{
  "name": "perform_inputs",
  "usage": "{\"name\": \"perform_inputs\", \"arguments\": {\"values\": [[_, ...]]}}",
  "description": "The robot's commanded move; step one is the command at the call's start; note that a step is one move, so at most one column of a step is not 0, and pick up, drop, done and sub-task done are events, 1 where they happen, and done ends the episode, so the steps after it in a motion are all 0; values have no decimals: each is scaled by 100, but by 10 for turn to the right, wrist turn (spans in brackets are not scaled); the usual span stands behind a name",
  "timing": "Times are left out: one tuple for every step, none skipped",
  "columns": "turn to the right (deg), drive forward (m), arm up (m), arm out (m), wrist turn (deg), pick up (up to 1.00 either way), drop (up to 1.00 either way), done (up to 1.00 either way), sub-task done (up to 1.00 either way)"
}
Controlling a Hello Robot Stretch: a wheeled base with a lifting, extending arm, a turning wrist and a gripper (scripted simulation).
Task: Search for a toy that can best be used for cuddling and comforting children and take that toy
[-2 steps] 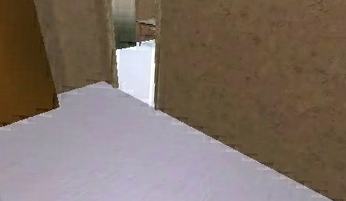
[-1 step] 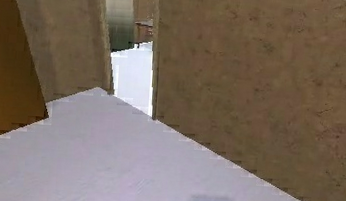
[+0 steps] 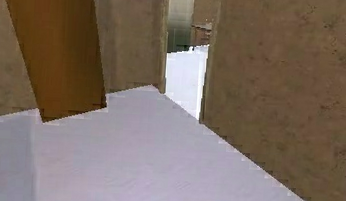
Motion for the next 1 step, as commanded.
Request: {"name": "perform_inputs", "arguments": {"values": [[0, 100, 0, 0, 0, 0, 0, 0, 0]]}}
